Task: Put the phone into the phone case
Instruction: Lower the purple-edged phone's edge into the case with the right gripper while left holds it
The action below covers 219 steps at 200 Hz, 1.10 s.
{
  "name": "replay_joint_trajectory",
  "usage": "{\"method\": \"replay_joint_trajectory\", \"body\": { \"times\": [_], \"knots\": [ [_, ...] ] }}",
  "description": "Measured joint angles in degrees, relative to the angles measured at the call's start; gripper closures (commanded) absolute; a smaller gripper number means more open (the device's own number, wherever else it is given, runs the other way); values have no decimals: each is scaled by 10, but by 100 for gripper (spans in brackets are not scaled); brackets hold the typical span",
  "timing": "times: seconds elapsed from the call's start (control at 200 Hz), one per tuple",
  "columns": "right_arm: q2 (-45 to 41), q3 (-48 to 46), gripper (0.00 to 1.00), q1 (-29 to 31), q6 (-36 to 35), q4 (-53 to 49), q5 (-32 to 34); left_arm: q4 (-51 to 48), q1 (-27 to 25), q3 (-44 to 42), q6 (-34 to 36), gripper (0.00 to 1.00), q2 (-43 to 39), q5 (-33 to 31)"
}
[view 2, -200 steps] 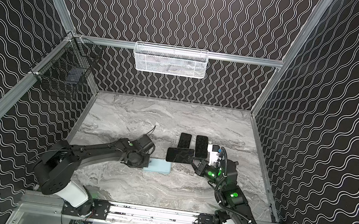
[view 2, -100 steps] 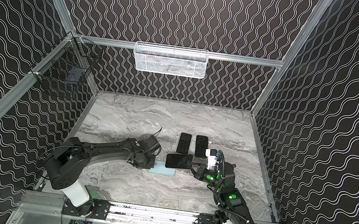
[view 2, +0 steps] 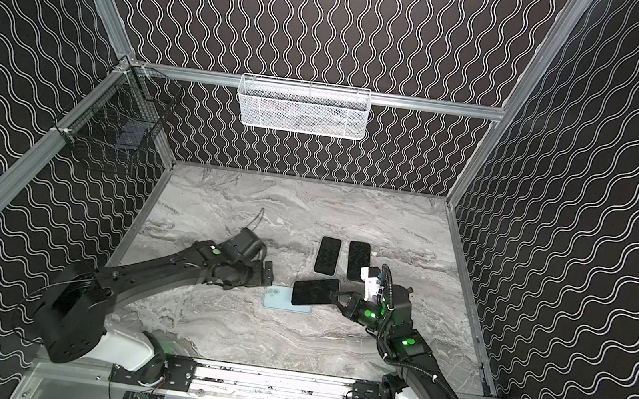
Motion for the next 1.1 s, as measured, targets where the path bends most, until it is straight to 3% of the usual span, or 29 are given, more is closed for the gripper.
{"method": "replay_joint_trajectory", "body": {
  "times": [0.145, 0.29, 0.455, 0.761, 1.096],
  "knots": [
    [38, 1, 100, 35, 14, 28, 16, 64, 31, -44, 1, 2, -25, 56],
    [86, 8, 100, 90, 26, 61, 42, 128, 41, -77, 0, 2, -35, 105],
    [152, 14, 100, 112, 45, 104, 66, 198, 41, -131, -18, 2, -41, 148],
    [217, 27, 100, 119, 49, 156, 76, 269, 41, -162, -46, 1, -40, 180],
    [217, 27, 100, 130, 50, 168, 79, 299, 41, -163, -59, 2, -24, 196]
  ]
}}
